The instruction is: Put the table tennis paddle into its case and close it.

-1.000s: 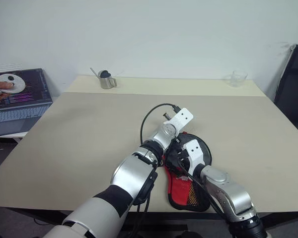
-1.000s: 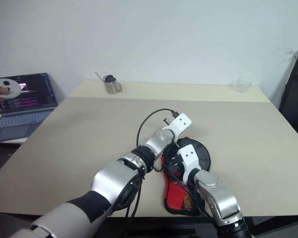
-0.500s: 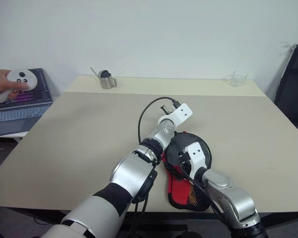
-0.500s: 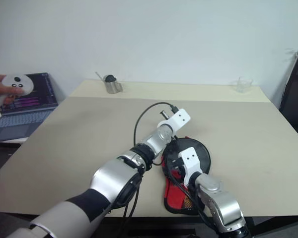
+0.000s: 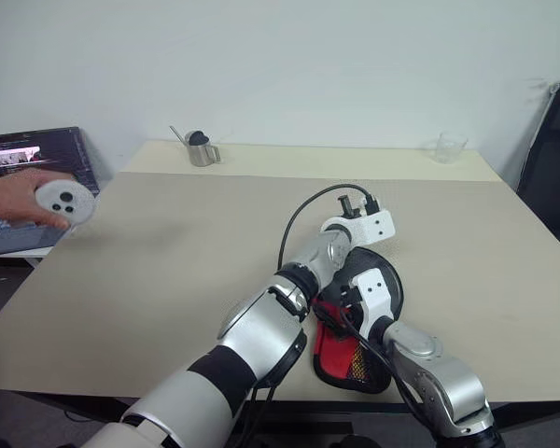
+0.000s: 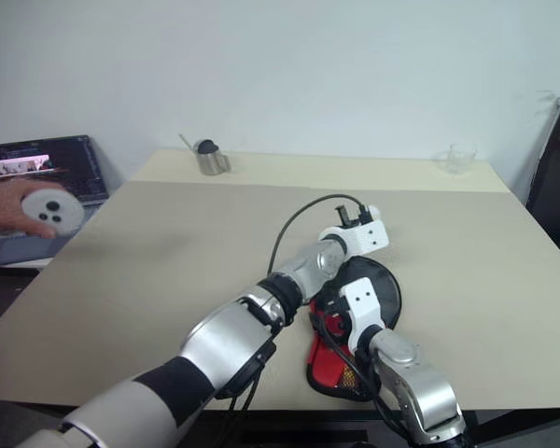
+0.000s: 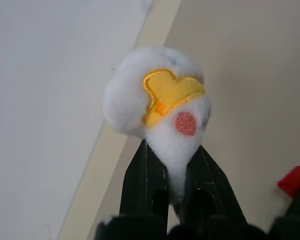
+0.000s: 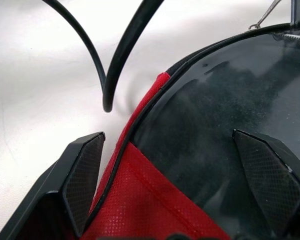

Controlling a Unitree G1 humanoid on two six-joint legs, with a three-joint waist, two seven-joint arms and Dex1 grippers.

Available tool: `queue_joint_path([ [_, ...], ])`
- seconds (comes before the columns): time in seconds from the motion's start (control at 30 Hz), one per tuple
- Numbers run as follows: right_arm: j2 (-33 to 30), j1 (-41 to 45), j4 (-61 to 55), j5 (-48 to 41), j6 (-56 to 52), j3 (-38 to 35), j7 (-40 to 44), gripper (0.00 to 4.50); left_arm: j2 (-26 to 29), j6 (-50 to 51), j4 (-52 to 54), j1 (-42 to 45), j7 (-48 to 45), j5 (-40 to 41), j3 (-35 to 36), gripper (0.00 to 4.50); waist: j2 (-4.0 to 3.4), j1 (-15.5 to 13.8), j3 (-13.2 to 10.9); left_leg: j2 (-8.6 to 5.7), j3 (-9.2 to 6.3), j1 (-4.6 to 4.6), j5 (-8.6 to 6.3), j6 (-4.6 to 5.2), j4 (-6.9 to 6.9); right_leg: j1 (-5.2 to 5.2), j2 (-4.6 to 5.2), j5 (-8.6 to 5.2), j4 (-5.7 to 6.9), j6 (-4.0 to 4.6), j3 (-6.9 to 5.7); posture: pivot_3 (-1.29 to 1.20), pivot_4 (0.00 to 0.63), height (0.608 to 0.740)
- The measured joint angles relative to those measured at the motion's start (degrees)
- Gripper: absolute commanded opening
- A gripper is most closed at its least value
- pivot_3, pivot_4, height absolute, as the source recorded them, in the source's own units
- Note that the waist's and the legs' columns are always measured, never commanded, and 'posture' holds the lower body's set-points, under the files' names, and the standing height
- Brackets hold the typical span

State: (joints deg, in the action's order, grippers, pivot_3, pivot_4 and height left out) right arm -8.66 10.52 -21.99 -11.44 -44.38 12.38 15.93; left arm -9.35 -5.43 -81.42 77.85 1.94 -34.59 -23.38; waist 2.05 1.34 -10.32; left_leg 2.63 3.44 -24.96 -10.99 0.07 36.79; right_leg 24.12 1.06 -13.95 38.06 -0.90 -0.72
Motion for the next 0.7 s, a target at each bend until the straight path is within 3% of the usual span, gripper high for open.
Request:
queue_joint_path([
  [0.3, 0.84, 0.06, 0.13, -0.02, -0.72, 0.12, -0.09, 4.5, -0.18, -4.44, 0.01, -2.21, -2.77, -4.5, -7.59, 0.02, 0.0, 0.01, 0.0, 0.03, 0.0, 0.0, 0.0, 0.0, 0.0, 0.0, 0.0, 0.0, 0.01, 0.0, 0.01, 0.0, 0.15, 0.74],
  [0.57, 0.92, 0.39, 0.28, -0.04, -1.01, 0.17, 0.16, 4.5, -0.22, -2.32, 0.14, -2.89, -4.9, -2.11, -5.88, 0.02, 0.0, 0.1, 0.0, 0.03, 0.0, 0.01, 0.0, 0.0, 0.01, -0.01, 0.0, 0.0, 0.0, 0.0, 0.0, 0.0, 0.15, 0.74],
  [0.7, 0.96, 2.69, 2.6, -0.05, -0.53, 0.35, 1.11, 4.5, -0.13, -2.04, 0.22, -4.38, -8.57, -0.71, -5.33, 1.26, 0.0, 0.22, 0.0, 0.02, -0.01, 0.03, 0.0, 0.01, 0.03, -0.01, -0.02, 0.0, 0.05, 0.01, 0.0, 0.0, 0.15, 0.74],
])
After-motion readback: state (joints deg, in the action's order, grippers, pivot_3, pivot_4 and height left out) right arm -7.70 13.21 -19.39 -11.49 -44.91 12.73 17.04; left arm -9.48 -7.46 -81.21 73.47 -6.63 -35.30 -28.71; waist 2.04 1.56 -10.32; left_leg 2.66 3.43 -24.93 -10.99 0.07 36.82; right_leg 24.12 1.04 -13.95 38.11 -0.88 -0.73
